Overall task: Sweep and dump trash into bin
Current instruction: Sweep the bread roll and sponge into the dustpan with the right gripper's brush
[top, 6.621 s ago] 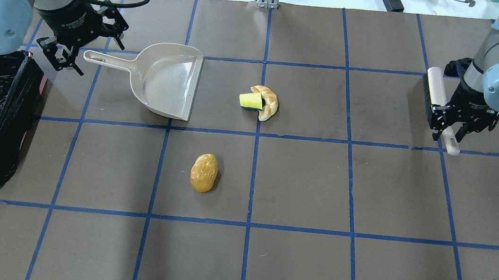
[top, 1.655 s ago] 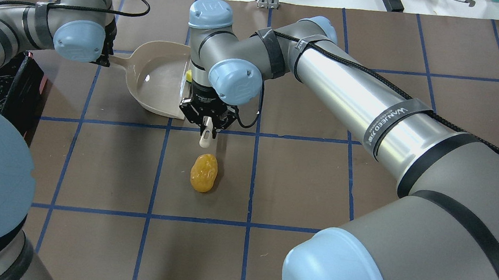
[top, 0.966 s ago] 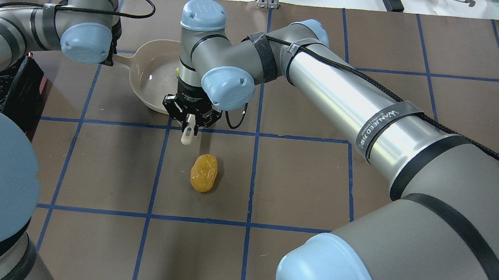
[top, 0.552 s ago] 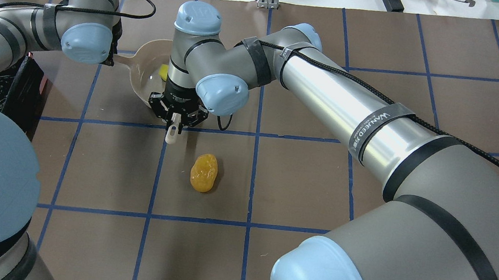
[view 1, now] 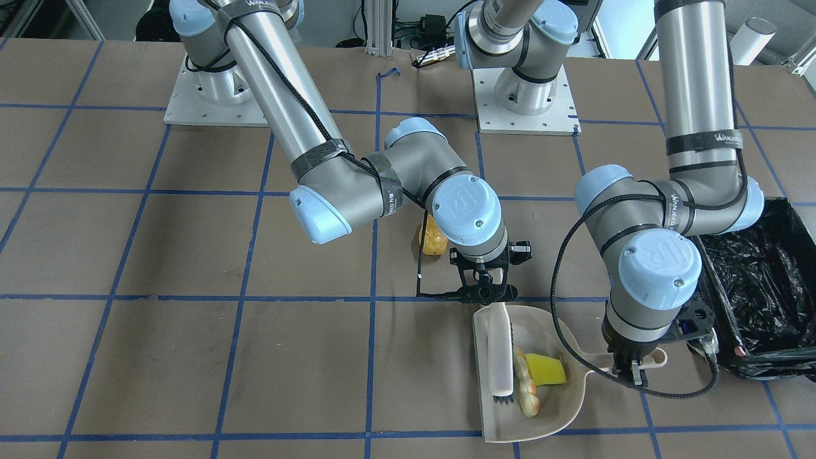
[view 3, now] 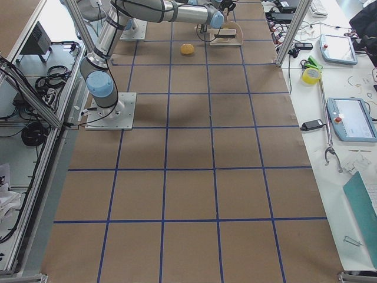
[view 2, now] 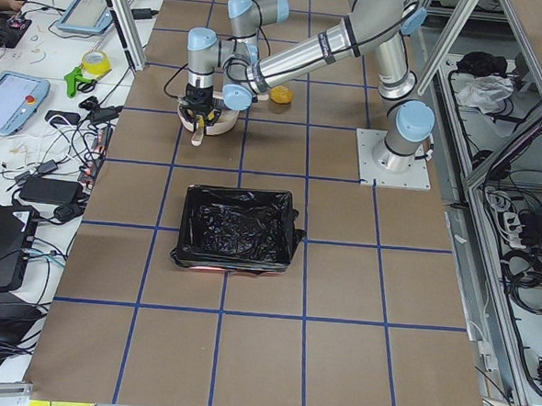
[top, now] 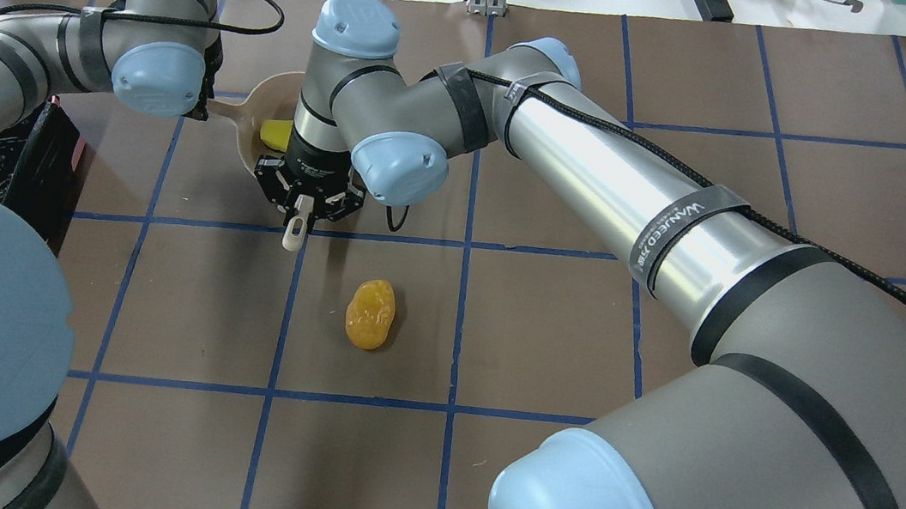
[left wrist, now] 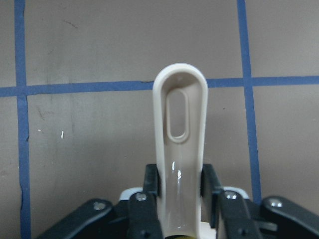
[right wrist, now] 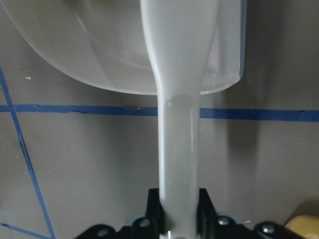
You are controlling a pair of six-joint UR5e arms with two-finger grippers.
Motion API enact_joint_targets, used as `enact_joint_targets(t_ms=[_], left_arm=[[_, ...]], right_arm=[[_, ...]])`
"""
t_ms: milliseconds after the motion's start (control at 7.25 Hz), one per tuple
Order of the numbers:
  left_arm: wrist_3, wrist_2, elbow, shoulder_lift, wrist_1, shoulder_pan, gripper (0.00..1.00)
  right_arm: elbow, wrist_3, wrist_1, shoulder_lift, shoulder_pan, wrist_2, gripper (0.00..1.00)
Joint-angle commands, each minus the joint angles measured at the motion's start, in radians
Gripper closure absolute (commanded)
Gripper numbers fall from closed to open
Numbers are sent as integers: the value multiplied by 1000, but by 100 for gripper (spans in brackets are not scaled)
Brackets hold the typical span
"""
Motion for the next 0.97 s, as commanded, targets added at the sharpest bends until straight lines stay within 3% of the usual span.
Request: enact_joint_targets(t_ms=[0, 552, 828], left_arm=[[10, 1, 0, 1, 0, 2, 100], [26, -9, -2, 11, -12, 2, 100], [50, -9, -47, 51, -40, 3, 100]], right_arm=[[-8, -8, 66, -33, -10, -23, 91], [14, -66, 253, -126, -99, -133, 92], [163, -91, 311, -284, -128, -193, 92]])
